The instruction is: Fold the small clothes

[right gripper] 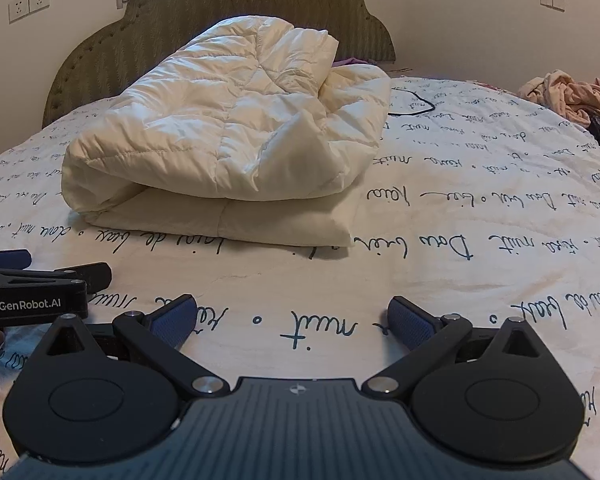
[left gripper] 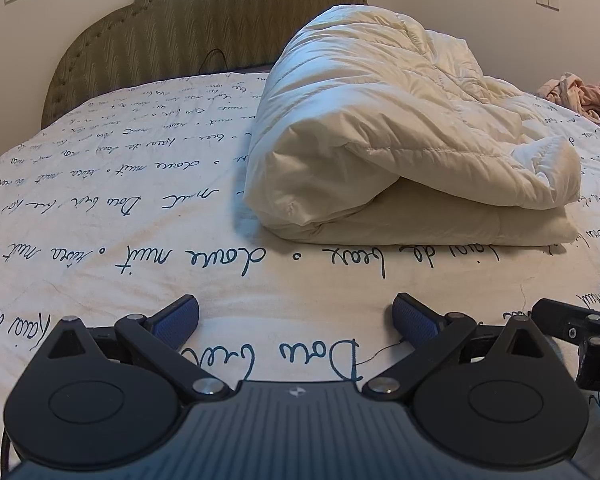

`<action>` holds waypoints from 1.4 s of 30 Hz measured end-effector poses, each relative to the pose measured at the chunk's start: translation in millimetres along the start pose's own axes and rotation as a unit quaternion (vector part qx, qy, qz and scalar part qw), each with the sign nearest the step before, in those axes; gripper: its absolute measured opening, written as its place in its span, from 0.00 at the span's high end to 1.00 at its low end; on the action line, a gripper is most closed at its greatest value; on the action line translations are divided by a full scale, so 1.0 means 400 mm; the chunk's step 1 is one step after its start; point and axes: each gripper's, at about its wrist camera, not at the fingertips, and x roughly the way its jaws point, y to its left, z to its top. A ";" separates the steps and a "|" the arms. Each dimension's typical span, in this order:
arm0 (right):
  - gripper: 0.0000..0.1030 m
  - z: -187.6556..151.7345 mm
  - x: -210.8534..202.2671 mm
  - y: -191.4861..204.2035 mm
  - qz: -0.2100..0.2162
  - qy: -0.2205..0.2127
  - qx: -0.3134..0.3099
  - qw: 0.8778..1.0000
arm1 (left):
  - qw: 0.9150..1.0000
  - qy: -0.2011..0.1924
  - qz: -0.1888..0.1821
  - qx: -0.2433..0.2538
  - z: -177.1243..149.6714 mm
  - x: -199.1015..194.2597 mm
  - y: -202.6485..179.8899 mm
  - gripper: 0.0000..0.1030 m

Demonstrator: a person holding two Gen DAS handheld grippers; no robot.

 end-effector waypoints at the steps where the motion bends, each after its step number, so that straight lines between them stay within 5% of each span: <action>1: 0.00 -0.001 -0.001 0.001 -0.005 -0.002 -0.001 1.000 | 1.000 0.000 0.000 0.000 0.000 0.000 0.000 0.00; 42: 0.00 -0.006 0.022 0.013 -0.014 0.018 -0.012 1.000 | 1.000 0.005 -0.001 -0.004 0.000 0.004 0.001 0.00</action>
